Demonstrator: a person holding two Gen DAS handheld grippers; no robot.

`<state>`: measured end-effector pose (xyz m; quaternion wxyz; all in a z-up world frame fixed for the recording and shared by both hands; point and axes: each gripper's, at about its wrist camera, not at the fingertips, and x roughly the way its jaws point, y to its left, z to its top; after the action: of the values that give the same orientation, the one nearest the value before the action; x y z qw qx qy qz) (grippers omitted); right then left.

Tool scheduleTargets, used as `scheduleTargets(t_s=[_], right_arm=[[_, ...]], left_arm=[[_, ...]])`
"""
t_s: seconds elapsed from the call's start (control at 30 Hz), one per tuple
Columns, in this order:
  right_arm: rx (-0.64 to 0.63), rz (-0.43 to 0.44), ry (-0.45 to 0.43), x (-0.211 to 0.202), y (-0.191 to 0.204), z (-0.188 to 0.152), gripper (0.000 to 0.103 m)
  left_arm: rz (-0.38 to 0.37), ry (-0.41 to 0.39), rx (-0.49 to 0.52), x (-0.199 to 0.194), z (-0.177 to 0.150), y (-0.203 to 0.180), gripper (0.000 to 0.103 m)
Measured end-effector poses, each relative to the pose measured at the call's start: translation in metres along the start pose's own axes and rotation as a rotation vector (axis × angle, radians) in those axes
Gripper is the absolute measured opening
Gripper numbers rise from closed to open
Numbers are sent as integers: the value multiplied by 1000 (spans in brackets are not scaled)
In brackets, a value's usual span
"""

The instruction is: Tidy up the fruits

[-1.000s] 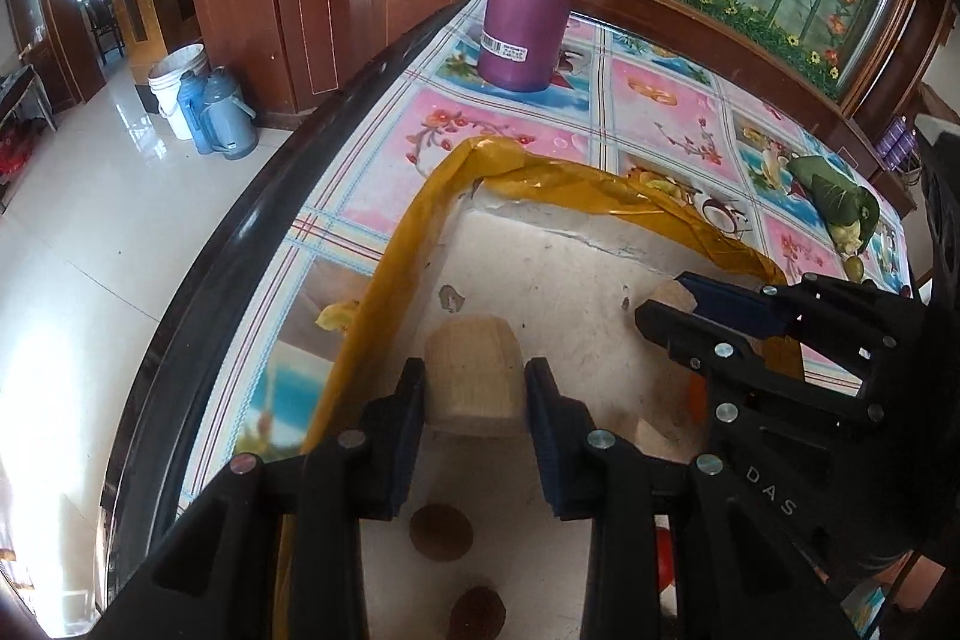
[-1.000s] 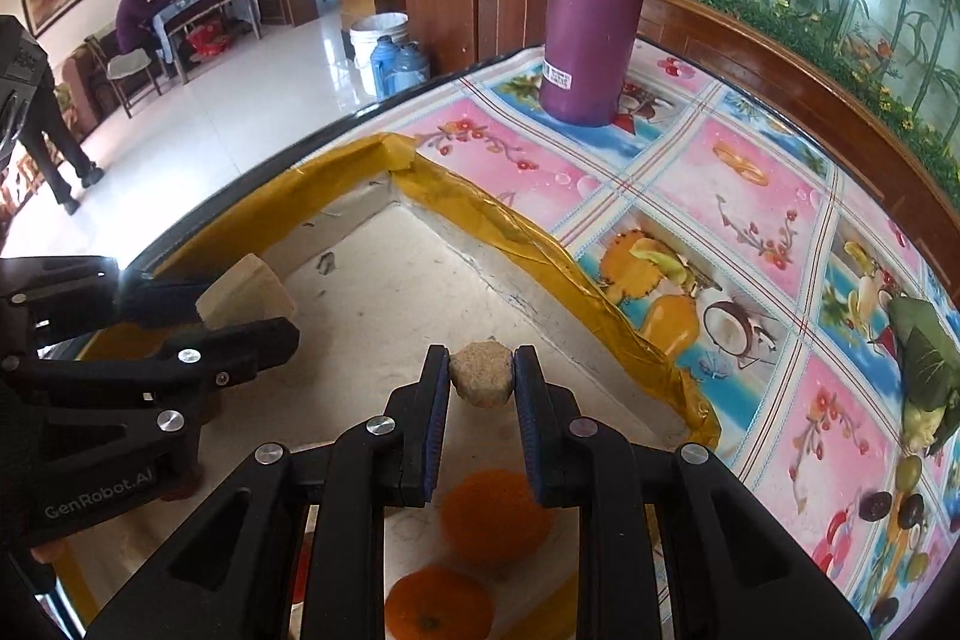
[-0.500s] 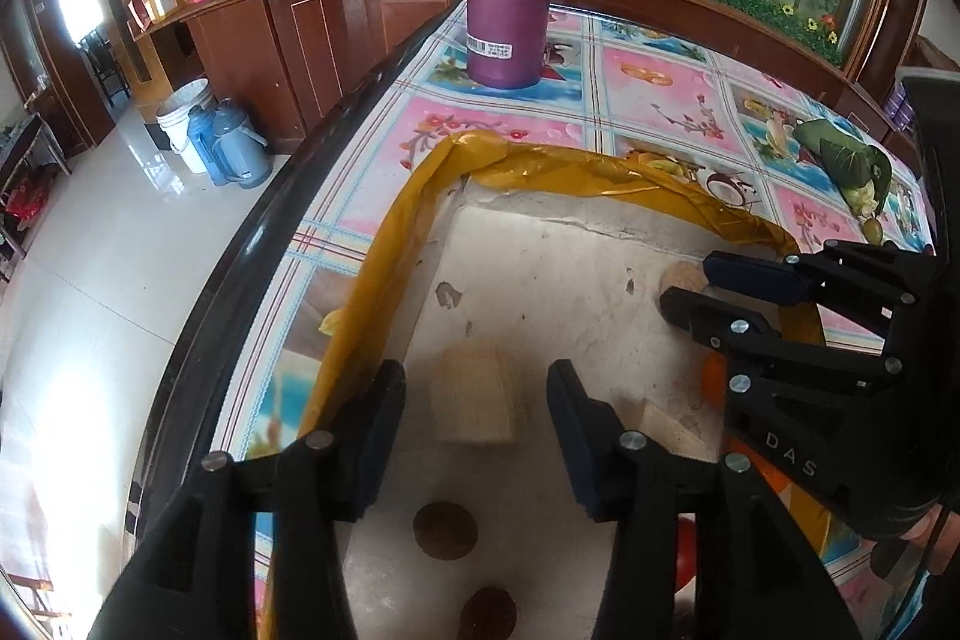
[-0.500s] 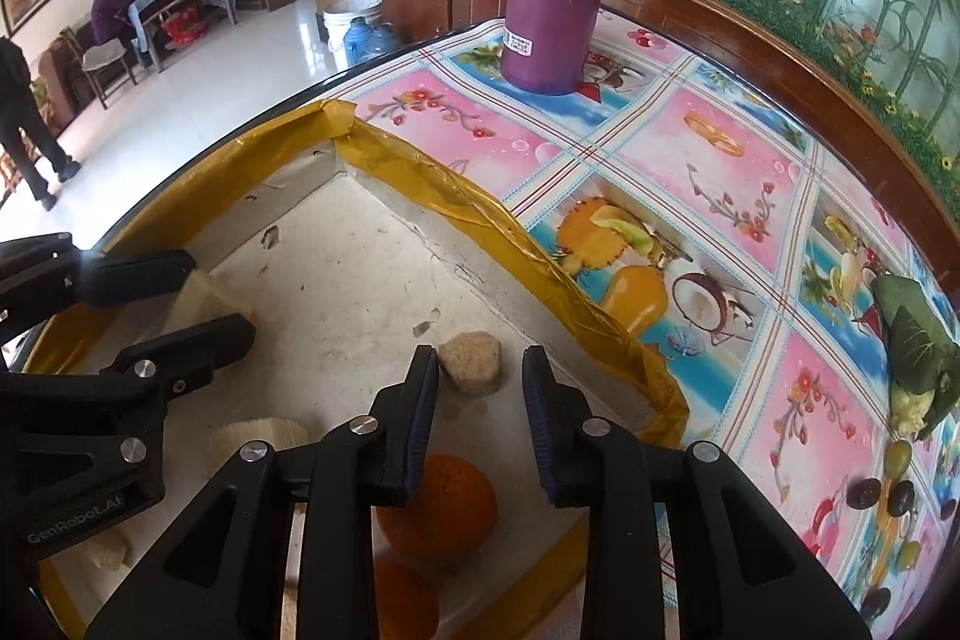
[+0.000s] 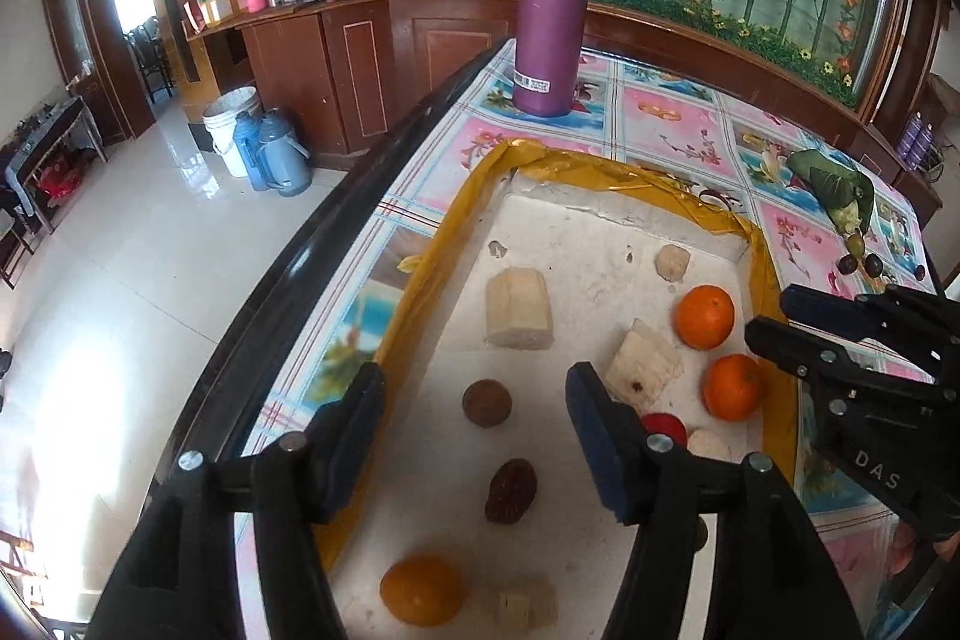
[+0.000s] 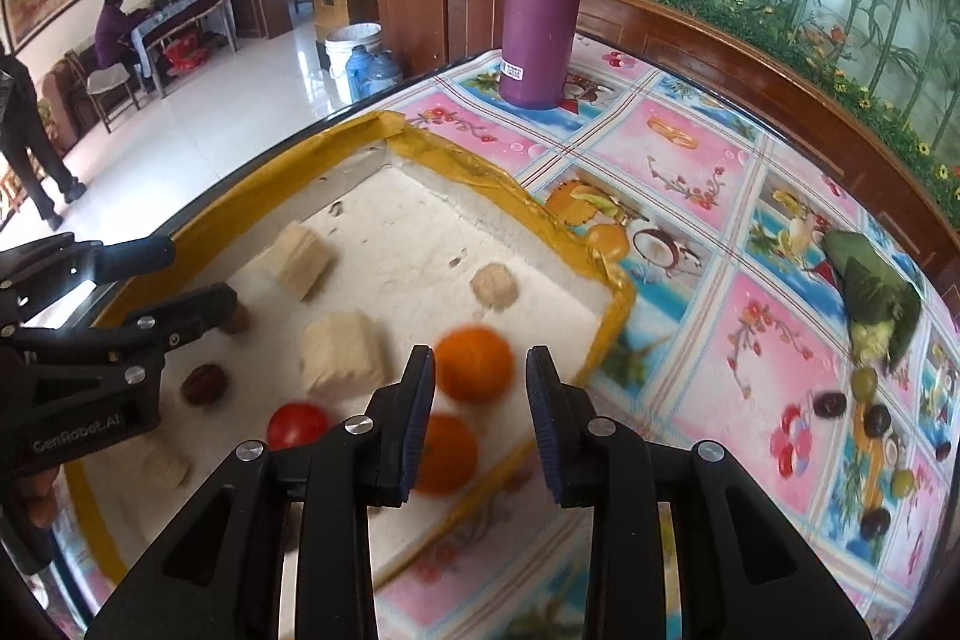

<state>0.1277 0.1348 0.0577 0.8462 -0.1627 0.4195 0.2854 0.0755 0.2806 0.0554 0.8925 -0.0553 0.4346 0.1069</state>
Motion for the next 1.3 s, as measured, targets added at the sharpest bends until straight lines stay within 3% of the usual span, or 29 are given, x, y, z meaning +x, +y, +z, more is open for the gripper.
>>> scheduleTargets(t_s=[0.27,0.47,0.53,0.6,0.63,1.03,1.17,1.3], right_arm=[[91,48,-35,-56,-5,-48,32],[93,1,-50,-98,-17,-89,34],[105,-16,-55,-111,-24,-103,41],[126,-40,-73,-123,-31,-118,68],[134,-56,-93,-131,-34,-126,72],[190,-102,-119,-174,-70,-188,74],[199,-83,-111,-171,-68,-194,75],[180,-37,-116,-167,-53,-189,79]], left_arm=[[-12,-75,-6,-50,-31,-22,80],[-57,-97,-8,-76,-47,-52,88],[-69,-102,-1,-82,-52,-65,88],[-82,-102,11,-87,-56,-78,90],[-87,-104,16,-88,-58,-84,90],[-152,-86,50,-107,-97,-143,92],[-118,-77,16,-111,-106,-135,92],[10,-95,-17,-120,-120,-117,92]])
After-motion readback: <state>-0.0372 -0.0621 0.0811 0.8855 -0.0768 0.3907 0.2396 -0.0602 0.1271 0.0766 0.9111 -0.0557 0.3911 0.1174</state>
